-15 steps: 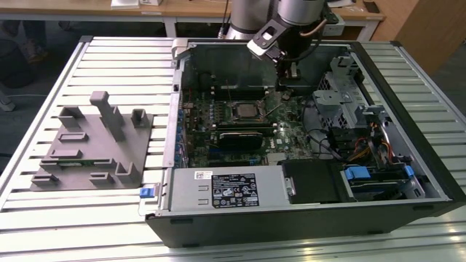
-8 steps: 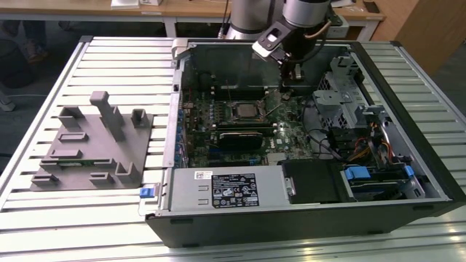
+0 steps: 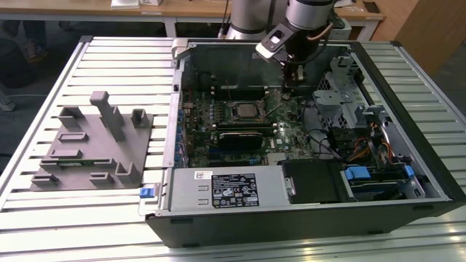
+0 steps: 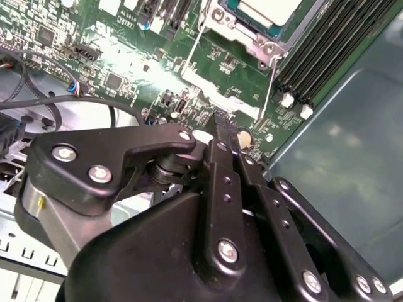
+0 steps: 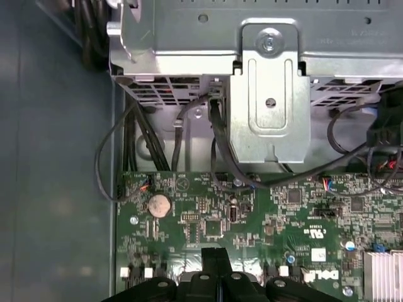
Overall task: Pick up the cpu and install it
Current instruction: 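Close the cpu cover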
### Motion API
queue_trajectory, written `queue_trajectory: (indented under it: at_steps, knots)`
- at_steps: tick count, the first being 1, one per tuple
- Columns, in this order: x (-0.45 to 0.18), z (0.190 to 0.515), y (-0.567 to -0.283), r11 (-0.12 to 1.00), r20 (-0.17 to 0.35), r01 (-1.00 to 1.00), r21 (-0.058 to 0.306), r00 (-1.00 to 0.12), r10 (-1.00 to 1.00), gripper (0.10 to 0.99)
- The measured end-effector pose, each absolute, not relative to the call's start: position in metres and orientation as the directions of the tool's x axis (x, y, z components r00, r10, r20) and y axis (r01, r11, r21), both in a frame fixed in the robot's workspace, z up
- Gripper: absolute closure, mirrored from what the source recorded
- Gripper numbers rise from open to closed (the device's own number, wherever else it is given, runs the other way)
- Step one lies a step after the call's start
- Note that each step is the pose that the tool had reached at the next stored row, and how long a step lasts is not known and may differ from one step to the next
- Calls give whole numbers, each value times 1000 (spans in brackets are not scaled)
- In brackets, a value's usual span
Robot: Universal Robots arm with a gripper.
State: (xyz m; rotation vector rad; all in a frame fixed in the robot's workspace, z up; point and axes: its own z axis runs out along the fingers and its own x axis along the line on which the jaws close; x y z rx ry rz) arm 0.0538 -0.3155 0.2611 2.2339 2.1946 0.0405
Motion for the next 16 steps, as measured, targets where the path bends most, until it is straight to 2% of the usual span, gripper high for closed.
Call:
queue_trajectory:
  at_steps: [16]
  knots:
    - [49,247,-315,-25,12,999,23,25,1000,980]
